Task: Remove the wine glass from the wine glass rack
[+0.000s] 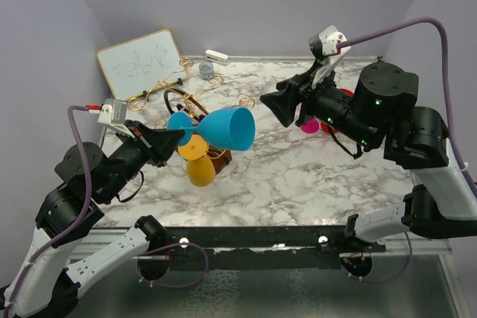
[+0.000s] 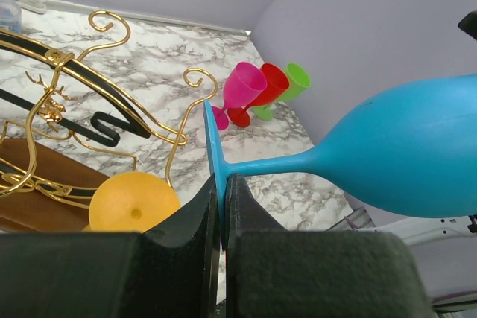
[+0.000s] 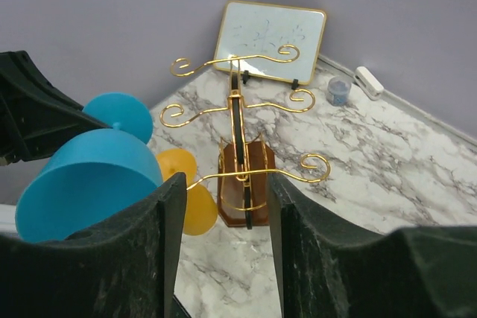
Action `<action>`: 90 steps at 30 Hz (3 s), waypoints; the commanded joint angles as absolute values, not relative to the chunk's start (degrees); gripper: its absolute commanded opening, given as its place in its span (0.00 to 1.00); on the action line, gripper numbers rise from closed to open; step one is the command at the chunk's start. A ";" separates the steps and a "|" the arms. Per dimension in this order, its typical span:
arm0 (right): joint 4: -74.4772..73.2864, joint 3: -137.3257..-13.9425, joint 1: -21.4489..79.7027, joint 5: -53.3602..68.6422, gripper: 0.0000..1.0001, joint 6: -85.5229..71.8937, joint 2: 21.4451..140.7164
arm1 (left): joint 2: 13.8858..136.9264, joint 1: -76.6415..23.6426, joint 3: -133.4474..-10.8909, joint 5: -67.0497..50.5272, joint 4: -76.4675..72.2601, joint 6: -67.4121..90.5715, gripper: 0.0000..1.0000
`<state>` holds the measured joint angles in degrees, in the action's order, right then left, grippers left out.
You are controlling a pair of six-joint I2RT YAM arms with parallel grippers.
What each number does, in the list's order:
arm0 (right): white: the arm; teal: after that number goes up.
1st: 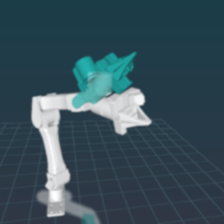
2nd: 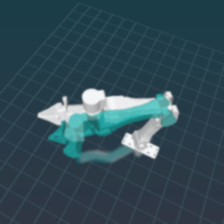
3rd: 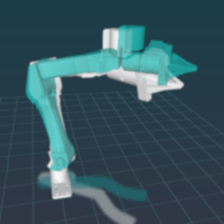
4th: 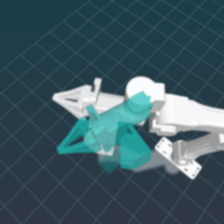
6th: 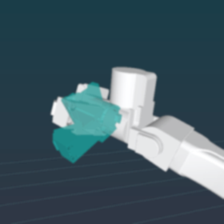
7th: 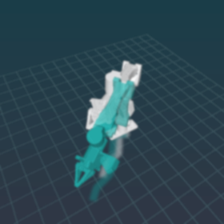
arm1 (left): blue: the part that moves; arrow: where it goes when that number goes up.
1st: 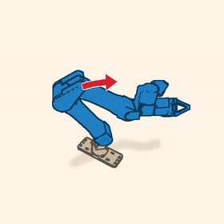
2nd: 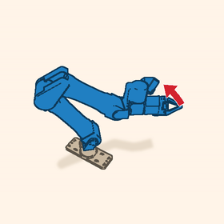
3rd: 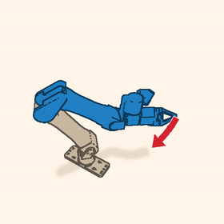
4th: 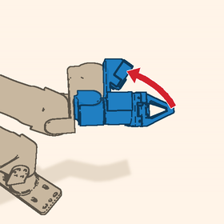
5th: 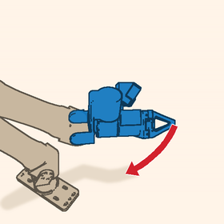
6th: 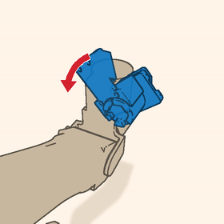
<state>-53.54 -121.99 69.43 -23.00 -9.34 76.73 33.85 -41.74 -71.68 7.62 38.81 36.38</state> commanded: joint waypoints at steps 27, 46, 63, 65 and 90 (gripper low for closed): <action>-50.18 -119.61 69.78 -13.32 0.01 -5.32 80.81 | 36.54 -41.66 -73.01 6.86 37.07 34.98 0.31; -44.48 -124.10 42.00 -18.28 0.01 -0.26 88.65 | 35.88 -41.64 -72.49 9.65 37.46 35.67 0.99; -57.87 -107.21 21.78 -2.80 0.01 -11.18 89.21 | 37.30 -41.66 -73.69 7.31 40.00 33.28 0.69; -58.49 -103.52 21.80 -2.82 0.01 -10.35 87.24 | 37.53 -41.66 -73.42 7.04 40.39 33.03 0.69; -54.20 -78.49 21.43 -17.08 0.01 -29.17 78.12 | 34.64 -41.66 -69.44 7.50 44.12 33.74 0.70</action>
<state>-51.27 -74.70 21.67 -8.60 -23.59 76.97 35.07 -41.50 -70.74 7.11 44.60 33.50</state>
